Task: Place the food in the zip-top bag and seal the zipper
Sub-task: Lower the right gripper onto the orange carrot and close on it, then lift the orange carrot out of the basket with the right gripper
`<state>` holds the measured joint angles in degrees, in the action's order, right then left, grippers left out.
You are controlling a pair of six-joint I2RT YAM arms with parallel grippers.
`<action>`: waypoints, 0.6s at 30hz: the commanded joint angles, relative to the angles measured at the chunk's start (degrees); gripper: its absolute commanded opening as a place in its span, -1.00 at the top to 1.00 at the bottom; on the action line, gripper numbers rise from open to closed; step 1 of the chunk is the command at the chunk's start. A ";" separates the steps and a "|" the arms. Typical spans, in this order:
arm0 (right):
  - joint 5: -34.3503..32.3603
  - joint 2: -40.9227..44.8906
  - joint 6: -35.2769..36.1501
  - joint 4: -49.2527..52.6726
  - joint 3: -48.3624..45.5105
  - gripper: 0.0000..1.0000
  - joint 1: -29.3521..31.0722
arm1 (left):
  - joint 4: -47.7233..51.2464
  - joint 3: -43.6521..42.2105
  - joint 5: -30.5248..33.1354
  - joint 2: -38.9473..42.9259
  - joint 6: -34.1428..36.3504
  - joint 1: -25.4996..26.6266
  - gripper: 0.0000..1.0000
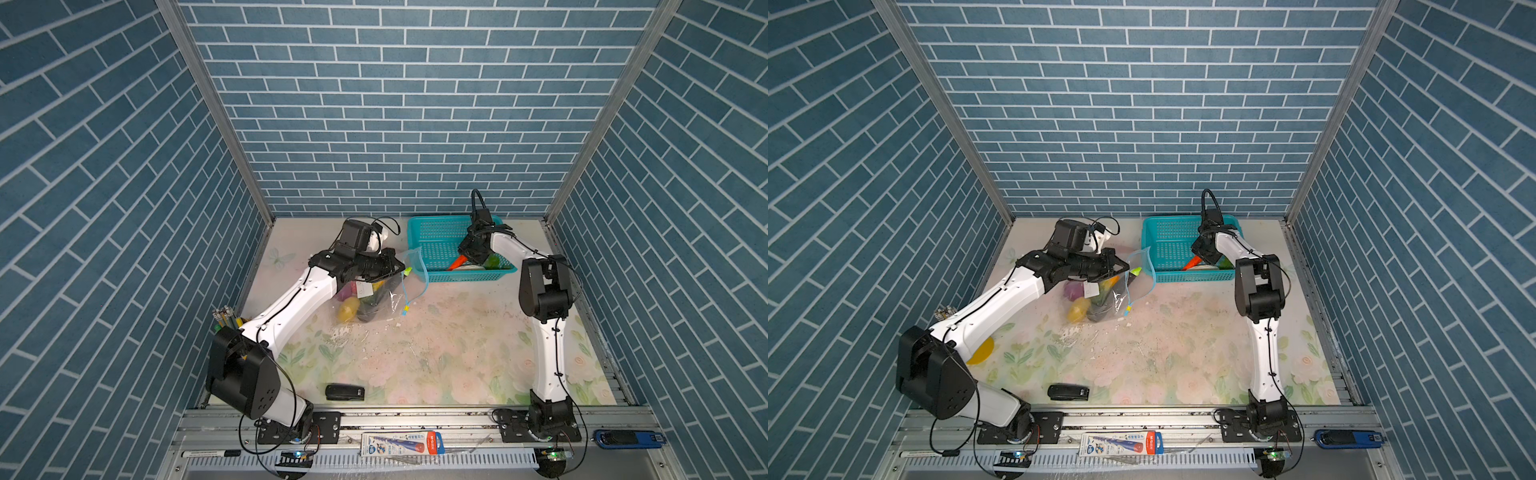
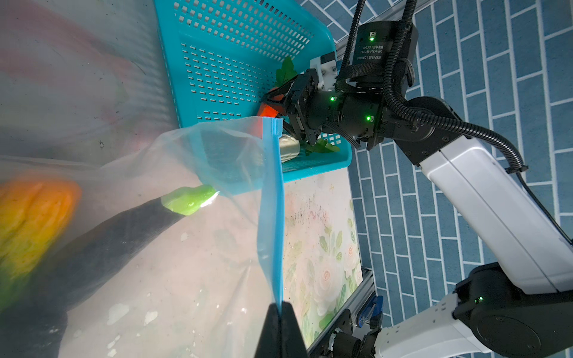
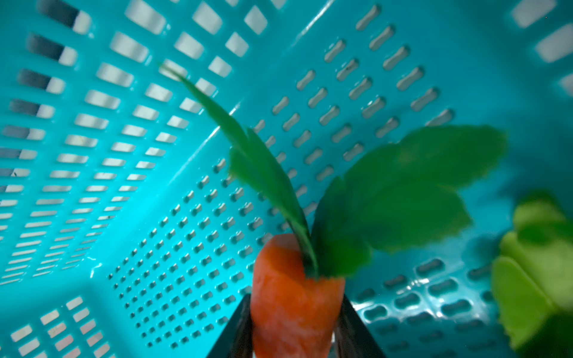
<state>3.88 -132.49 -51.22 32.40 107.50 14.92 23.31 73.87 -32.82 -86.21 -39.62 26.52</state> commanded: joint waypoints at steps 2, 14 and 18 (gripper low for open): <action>-1.01 -0.93 -0.81 0.23 2.07 0.26 -0.28 | 0.77 1.58 0.30 -0.58 0.94 -0.31 1.00; -1.68 2.14 0.51 -3.00 -0.03 0.40 -0.23 | 0.86 1.81 0.21 -0.86 1.12 -0.42 1.00; -1.60 4.02 0.77 -5.07 -1.66 0.43 -0.24 | 0.86 1.82 0.11 -0.93 1.13 -0.41 1.00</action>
<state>3.29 -132.31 -51.00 29.19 107.31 14.92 23.33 74.02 -32.67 -86.35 -39.53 26.50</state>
